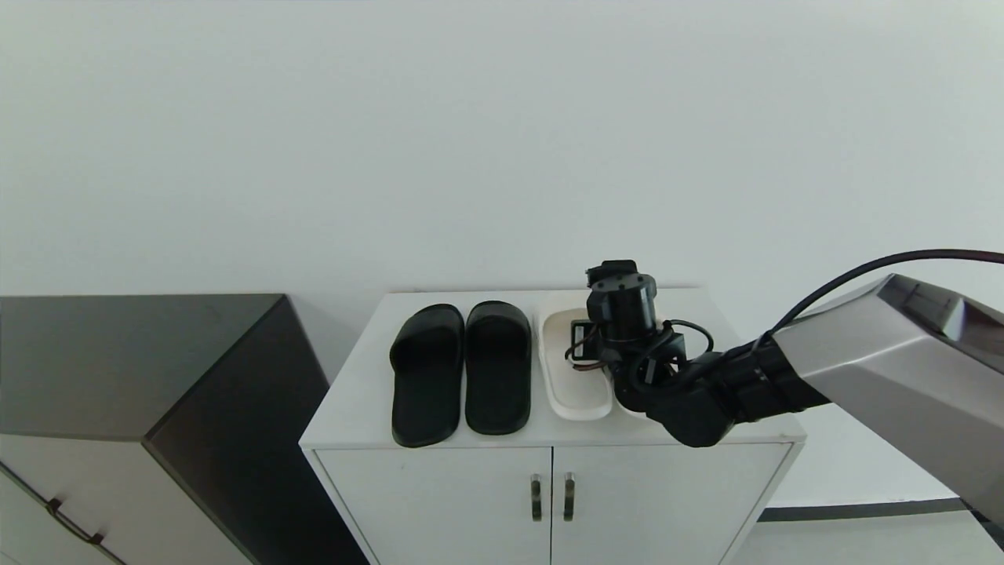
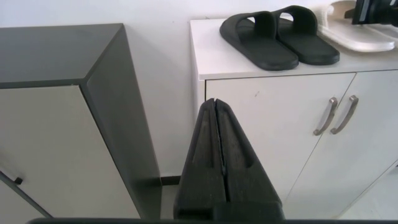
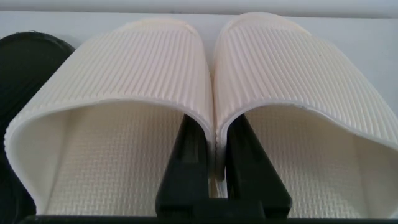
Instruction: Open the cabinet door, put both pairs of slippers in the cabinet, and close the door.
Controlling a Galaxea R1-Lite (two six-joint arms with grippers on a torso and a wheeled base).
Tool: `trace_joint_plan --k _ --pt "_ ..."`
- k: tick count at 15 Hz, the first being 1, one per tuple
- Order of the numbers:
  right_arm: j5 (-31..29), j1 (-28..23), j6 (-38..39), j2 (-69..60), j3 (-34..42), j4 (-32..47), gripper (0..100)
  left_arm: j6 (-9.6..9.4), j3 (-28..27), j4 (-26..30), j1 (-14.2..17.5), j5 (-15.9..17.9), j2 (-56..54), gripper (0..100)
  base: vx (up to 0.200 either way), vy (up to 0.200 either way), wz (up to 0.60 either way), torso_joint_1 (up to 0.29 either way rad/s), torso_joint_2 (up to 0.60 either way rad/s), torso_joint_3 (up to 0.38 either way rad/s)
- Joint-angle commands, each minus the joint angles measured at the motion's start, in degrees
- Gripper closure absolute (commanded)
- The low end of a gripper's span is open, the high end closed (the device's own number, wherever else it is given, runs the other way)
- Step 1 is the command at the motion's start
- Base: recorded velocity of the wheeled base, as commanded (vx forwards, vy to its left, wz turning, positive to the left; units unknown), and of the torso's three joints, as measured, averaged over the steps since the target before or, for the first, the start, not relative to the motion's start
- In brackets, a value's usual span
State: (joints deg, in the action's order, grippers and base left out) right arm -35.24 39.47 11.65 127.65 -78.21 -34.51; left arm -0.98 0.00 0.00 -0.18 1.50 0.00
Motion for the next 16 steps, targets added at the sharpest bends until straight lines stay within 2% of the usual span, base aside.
trace_joint_plan --k 1,3,5,6,7,8,9,10,11,16 --pt "0.1 0.6 -0.1 -6.9 5.0 0.0 100 0.01 0.0 0.0 0.0 0.0 0.1 100 0.0 0.0 0.0 0.0 0.0 0.0" --pt "2.3 0.8 -1.5 -13.1 12.6 -0.6 100 0.1 0.0 0.0 0.0 0.0 0.1 100 0.0 0.0 0.0 0.0 0.0 0.0" --pt "10.4 2.5 -2.4 -22.5 23.5 -0.8 100 0.18 0.0 0.0 0.0 0.0 0.1 100 0.0 0.0 0.0 0.0 0.0 0.0" --pt "12.4 2.8 -2.9 -24.7 25.7 -0.7 100 0.18 0.0 0.0 0.0 0.0 0.1 100 0.0 0.0 0.0 0.0 0.0 0.0" --pt "18.3 4.3 -3.9 -31.8 32.6 -0.6 100 0.18 0.0 0.0 0.0 0.0 0.1 100 0.0 0.0 0.0 0.0 0.0 0.0" --pt "20.6 4.9 -3.9 -34.6 35.1 -0.5 100 0.18 0.0 0.0 0.0 0.0 0.1 100 0.0 0.0 0.0 0.0 0.0 0.0" --pt "25.3 5.6 -4.0 -38.5 38.7 -0.3 100 0.18 0.0 0.0 0.0 0.0 0.1 100 0.0 0.0 0.0 0.0 0.0 0.0" --pt "28.3 6.1 -4.3 -41.3 40.4 2.2 100 0.27 0.0 0.0 0.0 0.0 0.1 100 0.0 0.0 0.0 0.0 0.0 0.0" --pt "28.5 6.1 -4.4 -42.3 40.3 4.6 100 0.27 0.0 0.0 0.0 0.0 0.1 100 0.0 0.0 0.0 0.0 0.0 0.0" --pt "28.6 6.1 -4.4 -43.2 41.1 5.1 100 0.27 0.0 0.0 0.0 0.0 0.1 100 0.0 0.0 0.0 0.0 0.0 0.0"
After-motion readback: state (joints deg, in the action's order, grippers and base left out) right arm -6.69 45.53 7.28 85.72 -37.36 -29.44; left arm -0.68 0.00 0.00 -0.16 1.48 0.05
